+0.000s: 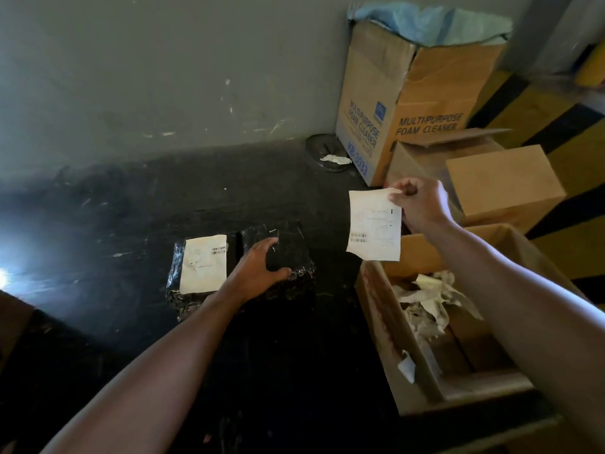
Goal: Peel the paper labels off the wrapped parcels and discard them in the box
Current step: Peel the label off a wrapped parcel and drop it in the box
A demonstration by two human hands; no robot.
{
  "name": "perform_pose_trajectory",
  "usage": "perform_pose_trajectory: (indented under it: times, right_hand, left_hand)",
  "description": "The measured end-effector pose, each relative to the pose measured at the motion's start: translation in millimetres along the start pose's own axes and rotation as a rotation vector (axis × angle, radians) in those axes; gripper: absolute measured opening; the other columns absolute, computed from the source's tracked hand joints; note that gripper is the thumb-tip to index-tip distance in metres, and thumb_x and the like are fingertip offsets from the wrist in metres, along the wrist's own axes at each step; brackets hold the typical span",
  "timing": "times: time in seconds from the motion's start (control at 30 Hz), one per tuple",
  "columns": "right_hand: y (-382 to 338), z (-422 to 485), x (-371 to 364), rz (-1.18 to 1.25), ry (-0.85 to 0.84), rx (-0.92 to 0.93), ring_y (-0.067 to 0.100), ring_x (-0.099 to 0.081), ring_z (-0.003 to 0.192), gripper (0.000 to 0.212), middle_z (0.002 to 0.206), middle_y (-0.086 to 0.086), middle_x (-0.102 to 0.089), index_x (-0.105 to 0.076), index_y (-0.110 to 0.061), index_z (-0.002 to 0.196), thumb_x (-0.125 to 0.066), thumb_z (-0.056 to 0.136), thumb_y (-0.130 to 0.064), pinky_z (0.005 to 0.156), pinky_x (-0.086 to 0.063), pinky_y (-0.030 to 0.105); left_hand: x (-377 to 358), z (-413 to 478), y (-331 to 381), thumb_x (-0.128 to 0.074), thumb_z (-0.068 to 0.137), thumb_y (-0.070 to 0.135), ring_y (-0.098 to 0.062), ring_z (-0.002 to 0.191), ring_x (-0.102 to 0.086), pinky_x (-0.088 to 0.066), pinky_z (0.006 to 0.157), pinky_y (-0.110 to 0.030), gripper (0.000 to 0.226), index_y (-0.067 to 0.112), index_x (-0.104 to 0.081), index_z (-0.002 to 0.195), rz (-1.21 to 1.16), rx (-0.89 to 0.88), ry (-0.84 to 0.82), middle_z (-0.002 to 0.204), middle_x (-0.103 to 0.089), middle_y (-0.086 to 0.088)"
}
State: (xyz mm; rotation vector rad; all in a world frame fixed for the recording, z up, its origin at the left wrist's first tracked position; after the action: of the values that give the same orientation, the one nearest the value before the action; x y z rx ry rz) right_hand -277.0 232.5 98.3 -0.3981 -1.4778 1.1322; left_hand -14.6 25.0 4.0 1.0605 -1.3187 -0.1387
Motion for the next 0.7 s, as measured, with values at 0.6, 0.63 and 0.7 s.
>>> perform_pose_trajectory:
  times: [0.6,0.63,0.7]
  right_hand:
    - [142.3,-89.8,70.2,-0.252,-0.132,-0.094,0.016,-0.069,0.090,0.008,0.094,-0.002,-0.072,-0.072,-0.016,0.084,-0.073,0.088,-0.009,0.067,-0.051,0.021]
    - [148.1,-91.5,66.8,-0.246,-0.148,-0.114,0.016,-0.069,0.090,0.009,0.095,-0.001,-0.072,-0.071,-0.016,0.083,-0.073,0.088,-0.009,0.065,-0.050,0.020]
    - [156.9,-95.1,59.7,-0.230,-0.163,-0.159,0.016,-0.067,0.091,0.007,0.099,0.001,-0.071,-0.069,-0.013,0.084,-0.073,0.087,-0.008,0.063,-0.048,0.018]
  left_hand:
    - [-139.3,-35.1,139.1,-0.076,0.066,0.069,-0.007,0.151,0.003,-0.013,0.123,-0.043,0.122,0.021,-0.014,0.159,0.047,-0.313,-0.310,0.166,-0.003,0.010]
    - [-140.7,-36.3,139.7,-0.076,0.067,0.070,-0.006,0.151,0.003,-0.012,0.123,-0.041,0.123,0.020,-0.013,0.159,0.047,-0.309,-0.300,0.167,-0.002,0.009]
    - [-142.0,-37.2,138.3,-0.074,0.067,0.071,-0.006,0.151,0.004,-0.011,0.122,-0.037,0.124,0.018,-0.012,0.159,0.050,-0.300,-0.284,0.167,-0.002,0.007]
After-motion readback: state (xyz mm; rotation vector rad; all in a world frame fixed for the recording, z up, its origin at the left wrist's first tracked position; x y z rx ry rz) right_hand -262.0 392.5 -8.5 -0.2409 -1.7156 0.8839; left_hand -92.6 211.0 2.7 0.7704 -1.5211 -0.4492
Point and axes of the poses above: each hand's wrist, its own z-axis towards the middle knuckle, its own x-axis out of the back of the hand, y = z × x, the point moved 1 cm from there along z, towards the middle knuckle
